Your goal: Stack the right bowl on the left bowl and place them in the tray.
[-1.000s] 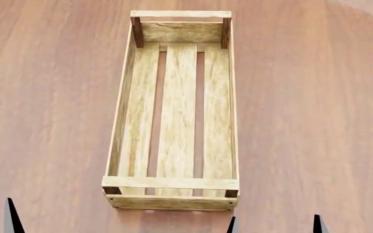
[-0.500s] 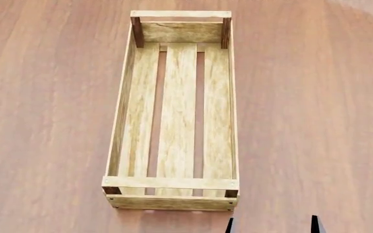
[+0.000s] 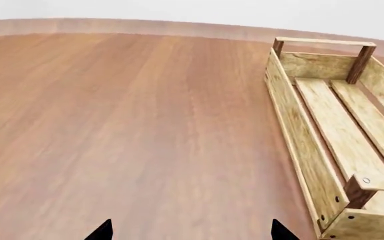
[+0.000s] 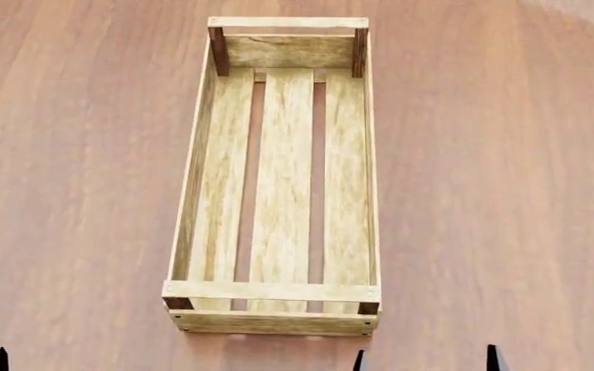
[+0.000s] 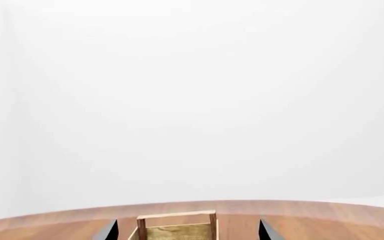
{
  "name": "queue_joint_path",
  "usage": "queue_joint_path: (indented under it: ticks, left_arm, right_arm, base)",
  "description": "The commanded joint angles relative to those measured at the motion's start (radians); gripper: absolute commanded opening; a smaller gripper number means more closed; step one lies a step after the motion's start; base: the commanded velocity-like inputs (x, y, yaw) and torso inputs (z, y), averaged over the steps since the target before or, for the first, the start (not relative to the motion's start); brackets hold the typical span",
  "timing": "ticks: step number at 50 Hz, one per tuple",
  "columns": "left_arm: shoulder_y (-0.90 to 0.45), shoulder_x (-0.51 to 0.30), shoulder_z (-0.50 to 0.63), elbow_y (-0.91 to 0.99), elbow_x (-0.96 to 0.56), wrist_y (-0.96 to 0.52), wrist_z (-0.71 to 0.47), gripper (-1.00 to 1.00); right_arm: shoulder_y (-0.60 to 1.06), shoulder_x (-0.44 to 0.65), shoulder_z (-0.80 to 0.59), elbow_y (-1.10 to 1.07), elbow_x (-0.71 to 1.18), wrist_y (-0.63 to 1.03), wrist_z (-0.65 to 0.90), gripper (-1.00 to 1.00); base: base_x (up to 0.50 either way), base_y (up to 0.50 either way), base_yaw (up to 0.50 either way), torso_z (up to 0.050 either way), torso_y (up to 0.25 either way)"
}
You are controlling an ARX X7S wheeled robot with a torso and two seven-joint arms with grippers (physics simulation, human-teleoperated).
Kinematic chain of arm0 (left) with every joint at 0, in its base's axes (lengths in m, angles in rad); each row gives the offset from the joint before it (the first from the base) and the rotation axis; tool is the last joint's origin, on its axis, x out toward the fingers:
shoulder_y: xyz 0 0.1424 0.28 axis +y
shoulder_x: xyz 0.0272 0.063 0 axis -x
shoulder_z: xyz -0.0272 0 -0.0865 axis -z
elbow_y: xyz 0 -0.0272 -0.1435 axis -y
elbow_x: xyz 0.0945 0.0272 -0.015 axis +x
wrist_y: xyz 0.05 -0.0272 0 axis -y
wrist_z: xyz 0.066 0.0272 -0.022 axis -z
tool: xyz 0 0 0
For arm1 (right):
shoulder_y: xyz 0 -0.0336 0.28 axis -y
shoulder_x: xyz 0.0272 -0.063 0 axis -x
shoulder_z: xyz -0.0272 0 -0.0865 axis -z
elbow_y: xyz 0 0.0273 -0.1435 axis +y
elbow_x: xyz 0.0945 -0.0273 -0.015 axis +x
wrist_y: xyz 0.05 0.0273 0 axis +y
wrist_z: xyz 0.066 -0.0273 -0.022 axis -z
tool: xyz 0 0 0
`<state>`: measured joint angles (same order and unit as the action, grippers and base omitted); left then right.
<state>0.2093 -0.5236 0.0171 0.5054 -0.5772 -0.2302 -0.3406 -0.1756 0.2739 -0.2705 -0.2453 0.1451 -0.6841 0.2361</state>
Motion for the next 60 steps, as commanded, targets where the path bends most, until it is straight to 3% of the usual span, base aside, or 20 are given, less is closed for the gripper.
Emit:
queue_joint_path:
  ticks: [1, 29, 45, 60]
  left_arm:
    - [-0.027, 0.007, -0.064, -0.025, -0.139, -0.074, 0.040, 1.00]
    - [-0.075, 0.015, -0.085, -0.110, -0.318, -0.186, 0.018, 1.00]
    - [-0.080, 0.004, -0.128, -0.087, -0.527, -0.302, -0.074, 1.00]
    - [-0.050, -0.005, -0.146, -0.070, -0.536, -0.305, -0.107, 1.00]
  right_arm:
    - [0.004, -0.017, 0.018, 0.007, -0.024, 0.002, -0.019, 1.00]
    - [0.005, -0.010, 0.011, 0.017, -0.024, -0.004, -0.005, 1.00]
    - [0.001, -0.002, 0.012, 0.016, -0.023, -0.002, 0.004, 1.00]
    - [0.004, 0.001, 0.003, 0.027, -0.026, 0.001, 0.007, 1.00]
  base:
    - [0.00, 0.00, 0.00, 0.000, 0.000]
    - [0.00, 0.00, 0.00, 0.000, 0.000]
    - [0.00, 0.00, 0.00, 0.000, 0.000]
    - [0.00, 0.00, 0.00, 0.000, 0.000]
